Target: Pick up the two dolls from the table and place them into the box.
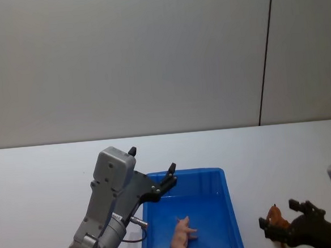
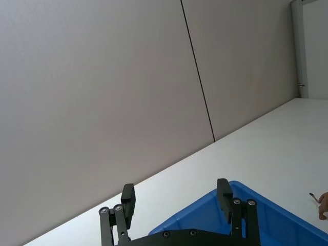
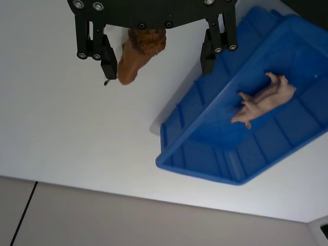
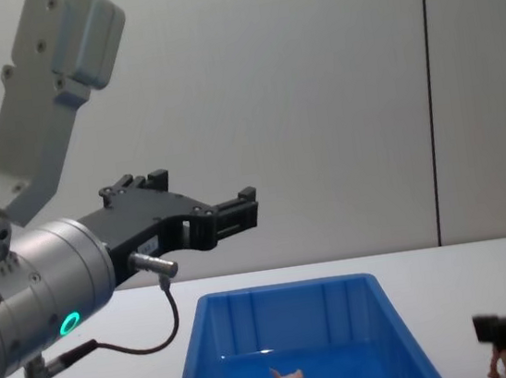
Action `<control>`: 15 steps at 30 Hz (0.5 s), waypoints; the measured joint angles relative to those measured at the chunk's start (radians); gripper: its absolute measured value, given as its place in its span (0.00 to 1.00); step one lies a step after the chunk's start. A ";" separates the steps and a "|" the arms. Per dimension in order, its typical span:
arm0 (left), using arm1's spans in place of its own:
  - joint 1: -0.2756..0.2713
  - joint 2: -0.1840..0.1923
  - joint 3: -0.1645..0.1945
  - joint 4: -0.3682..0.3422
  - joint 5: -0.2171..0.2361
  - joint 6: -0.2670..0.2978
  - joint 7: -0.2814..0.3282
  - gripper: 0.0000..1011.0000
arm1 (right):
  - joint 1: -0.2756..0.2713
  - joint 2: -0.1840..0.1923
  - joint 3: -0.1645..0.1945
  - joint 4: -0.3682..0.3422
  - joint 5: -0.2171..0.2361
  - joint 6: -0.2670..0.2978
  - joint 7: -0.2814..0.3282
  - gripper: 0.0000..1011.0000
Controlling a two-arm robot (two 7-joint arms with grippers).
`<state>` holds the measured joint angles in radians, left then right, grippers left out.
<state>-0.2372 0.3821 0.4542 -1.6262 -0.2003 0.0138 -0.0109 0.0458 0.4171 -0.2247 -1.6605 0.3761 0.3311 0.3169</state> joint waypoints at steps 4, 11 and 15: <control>0.000 0.000 0.000 0.000 0.000 0.000 0.000 0.99 | -0.004 -0.002 -0.005 0.014 0.000 0.013 -0.004 0.99; 0.000 0.000 0.000 0.000 0.000 0.000 0.000 0.99 | -0.007 -0.008 -0.012 0.037 -0.003 0.028 -0.021 0.90; 0.000 0.000 0.000 0.000 0.000 0.000 0.000 0.99 | -0.009 -0.011 -0.014 0.044 -0.004 0.031 -0.031 0.78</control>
<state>-0.2372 0.3821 0.4542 -1.6262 -0.2004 0.0138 -0.0108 0.0367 0.4063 -0.2389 -1.6162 0.3722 0.3622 0.2856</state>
